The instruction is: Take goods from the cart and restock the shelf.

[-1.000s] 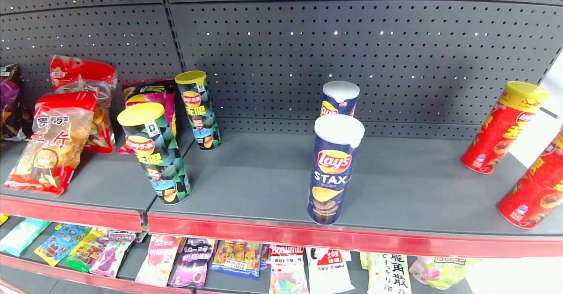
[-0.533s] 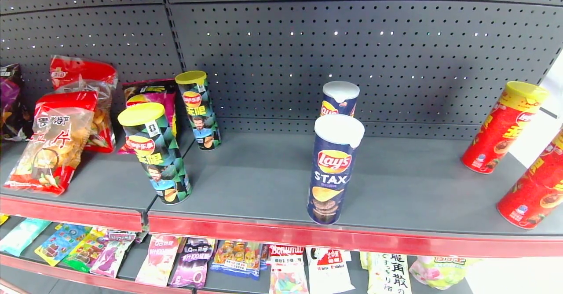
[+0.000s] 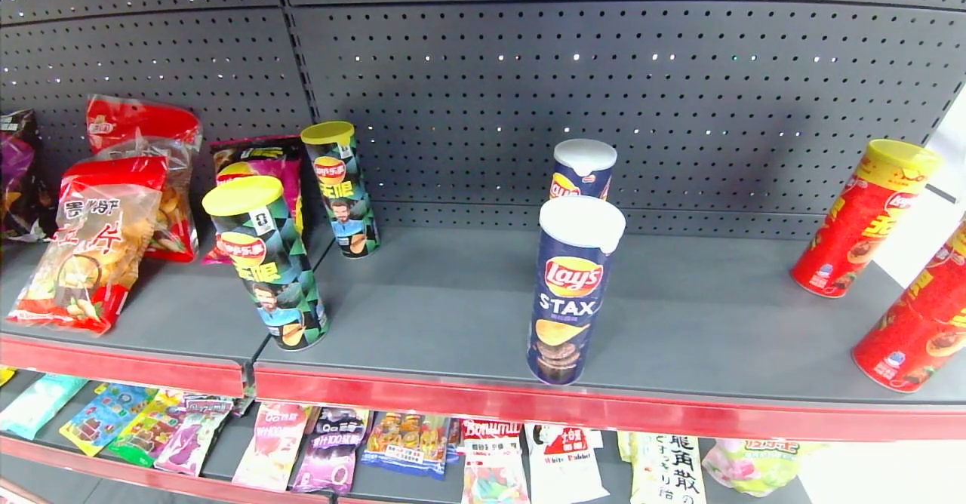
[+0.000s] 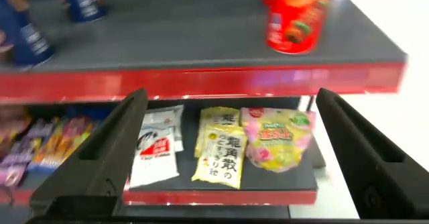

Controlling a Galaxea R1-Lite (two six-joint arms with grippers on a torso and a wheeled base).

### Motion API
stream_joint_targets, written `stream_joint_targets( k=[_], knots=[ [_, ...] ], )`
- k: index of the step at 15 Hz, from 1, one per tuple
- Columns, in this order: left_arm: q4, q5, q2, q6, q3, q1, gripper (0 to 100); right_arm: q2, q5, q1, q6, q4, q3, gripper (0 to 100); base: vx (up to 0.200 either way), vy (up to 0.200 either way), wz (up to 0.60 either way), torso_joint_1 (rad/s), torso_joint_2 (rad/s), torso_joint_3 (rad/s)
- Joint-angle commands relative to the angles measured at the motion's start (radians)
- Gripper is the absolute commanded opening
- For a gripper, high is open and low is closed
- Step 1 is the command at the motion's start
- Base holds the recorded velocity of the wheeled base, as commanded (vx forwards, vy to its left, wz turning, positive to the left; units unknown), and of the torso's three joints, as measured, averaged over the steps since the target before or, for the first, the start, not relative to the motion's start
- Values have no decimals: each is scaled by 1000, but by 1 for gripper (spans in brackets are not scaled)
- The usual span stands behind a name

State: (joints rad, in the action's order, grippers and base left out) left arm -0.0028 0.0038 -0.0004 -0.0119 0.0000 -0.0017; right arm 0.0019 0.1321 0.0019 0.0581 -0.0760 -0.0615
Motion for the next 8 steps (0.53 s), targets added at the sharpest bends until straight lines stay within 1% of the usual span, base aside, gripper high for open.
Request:
stream_joint_targets(
  k=[1, 2, 3, 5, 6, 8],
  knots=[
    [0, 1, 0, 0, 0, -1, 100, 0, 44, 0, -11, 42, 23, 100, 0, 0, 0, 0, 0, 0],
    [0, 1, 0, 0, 0, 0, 100, 0, 20, 0, -18, 81, 35, 100, 0, 0, 0, 0, 0, 0],
    [0, 1, 0, 0, 0, -1, 100, 0, -42, 0, -20, 114, 49, 100, 0, 0, 0, 0, 0, 0],
    [0, 1, 0, 0, 0, 0, 100, 0, -126, 0, -1, 136, 60, 100, 0, 0, 0, 0, 0, 0],
    [0, 1, 0, 0, 0, 0, 100, 6, -143, 3, 0, 130, 57, 100, 0, 0, 0, 0, 0, 0],
    [0, 1, 0, 0, 0, -1, 100, 1, -144, 3, -29, 142, 60, 100, 0, 0, 0, 0, 0, 0]
  ],
)
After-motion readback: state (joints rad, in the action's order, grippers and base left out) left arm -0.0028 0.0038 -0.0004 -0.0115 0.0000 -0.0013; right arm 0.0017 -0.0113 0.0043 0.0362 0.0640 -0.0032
